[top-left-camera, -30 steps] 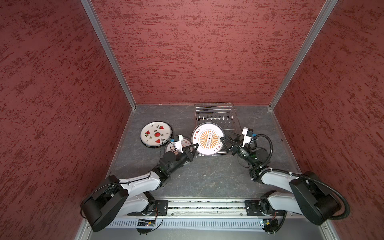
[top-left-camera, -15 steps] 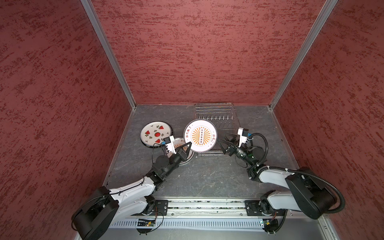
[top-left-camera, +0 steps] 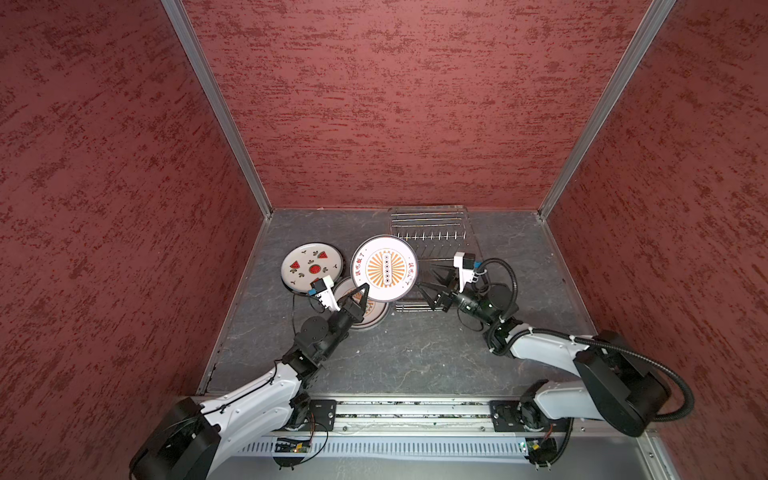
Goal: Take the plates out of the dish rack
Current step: 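Move the sunburst plate with the left gripper over the stack while the right withdraws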
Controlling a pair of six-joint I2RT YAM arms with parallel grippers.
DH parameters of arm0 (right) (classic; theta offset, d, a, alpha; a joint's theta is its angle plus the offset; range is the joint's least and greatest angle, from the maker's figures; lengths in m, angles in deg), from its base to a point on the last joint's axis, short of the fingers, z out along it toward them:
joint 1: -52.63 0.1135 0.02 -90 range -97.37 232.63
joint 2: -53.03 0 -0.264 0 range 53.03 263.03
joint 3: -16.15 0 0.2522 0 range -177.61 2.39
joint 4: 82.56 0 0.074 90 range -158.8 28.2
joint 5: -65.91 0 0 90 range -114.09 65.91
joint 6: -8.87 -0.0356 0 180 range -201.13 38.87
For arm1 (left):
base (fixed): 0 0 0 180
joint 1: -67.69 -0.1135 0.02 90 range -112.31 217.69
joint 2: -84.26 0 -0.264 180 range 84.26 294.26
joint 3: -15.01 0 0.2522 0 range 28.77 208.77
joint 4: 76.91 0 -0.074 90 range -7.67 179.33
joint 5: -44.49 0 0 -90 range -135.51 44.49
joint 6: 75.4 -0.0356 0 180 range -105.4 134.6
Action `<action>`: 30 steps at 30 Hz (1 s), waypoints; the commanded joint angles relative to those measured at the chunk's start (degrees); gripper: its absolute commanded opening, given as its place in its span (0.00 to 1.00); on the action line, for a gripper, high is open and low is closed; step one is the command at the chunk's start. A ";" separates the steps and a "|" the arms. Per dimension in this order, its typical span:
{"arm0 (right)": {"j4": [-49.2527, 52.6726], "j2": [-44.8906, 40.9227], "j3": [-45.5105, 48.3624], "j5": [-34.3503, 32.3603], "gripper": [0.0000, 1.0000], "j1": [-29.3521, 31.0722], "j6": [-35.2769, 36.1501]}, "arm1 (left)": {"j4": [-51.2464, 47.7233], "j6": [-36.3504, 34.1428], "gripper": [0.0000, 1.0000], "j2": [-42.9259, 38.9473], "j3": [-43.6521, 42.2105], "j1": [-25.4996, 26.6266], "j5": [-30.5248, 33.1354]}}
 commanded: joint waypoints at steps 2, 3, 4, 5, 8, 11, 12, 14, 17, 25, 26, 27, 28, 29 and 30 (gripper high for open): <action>5.76 1.82 -4.07 -0.90 0.96 2.71 5.67 | -0.60 1.17 0.00 -2.30 -0.43 -1.04 1.73; 7.21 2.23 -4.92 -1.23 0.95 3.51 6.65 | -1.10 1.35 0.00 -2.67 -0.60 -1.16 1.81; 9.24 2.69 -6.08 -1.80 0.95 4.37 7.80 | -1.43 1.67 0.00 -3.08 -0.76 -1.33 2.12; 11.46 3.20 -7.27 -2.51 0.95 5.21 8.92 | -1.78 2.19 0.00 -3.39 -0.99 -1.42 2.74; 14.60 4.68 -9.82 -2.34 0.95 6.52 9.60 | -6.59 5.09 0.00 -4.63 -0.70 -2.09 5.86; 16.51 7.16 -12.05 -2.06 0.99 7.15 9.68 | -6.70 6.34 0.00 -5.13 -1.58 -3.01 6.22; 17.08 7.68 -12.58 -2.14 0.99 7.29 9.81 | -6.57 6.59 0.00 -5.25 -1.83 -3.19 6.42; 17.41 8.90 -13.56 -2.77 0.99 7.63 9.98 | -7.99 7.27 0.00 -5.85 -1.88 -3.75 6.73; 17.80 10.11 -14.55 -4.34 0.99 8.10 10.23 | -10.47 8.69 0.00 -6.95 -1.93 -4.47 7.16; 20.00 11.09 -15.76 -8.08 0.99 8.91 11.49 | -25.27 15.87 0.00 -12.39 -1.41 -6.24 9.25; 19.77 11.01 -15.65 -7.83 0.99 8.92 11.47 | -28.10 17.08 0.00 -13.52 -1.11 -7.32 8.54; 19.34 10.93 -15.41 -7.37 0.99 8.92 11.40 | -31.71 18.75 0.00 -14.82 -0.54 -8.52 7.38; 18.93 10.98 -15.35 -6.83 0.99 9.00 11.31 | -35.16 19.82 0.00 -15.95 0.17 -9.36 6.42; 18.95 11.02 -15.39 -6.64 0.99 9.01 11.18 | -37.91 20.64 0.00 -16.51 1.01 -9.69 6.00; 19.12 11.12 -15.67 -6.60 0.99 9.09 11.18 | -40.88 21.25 0.00 -16.77 2.21 -9.77 5.88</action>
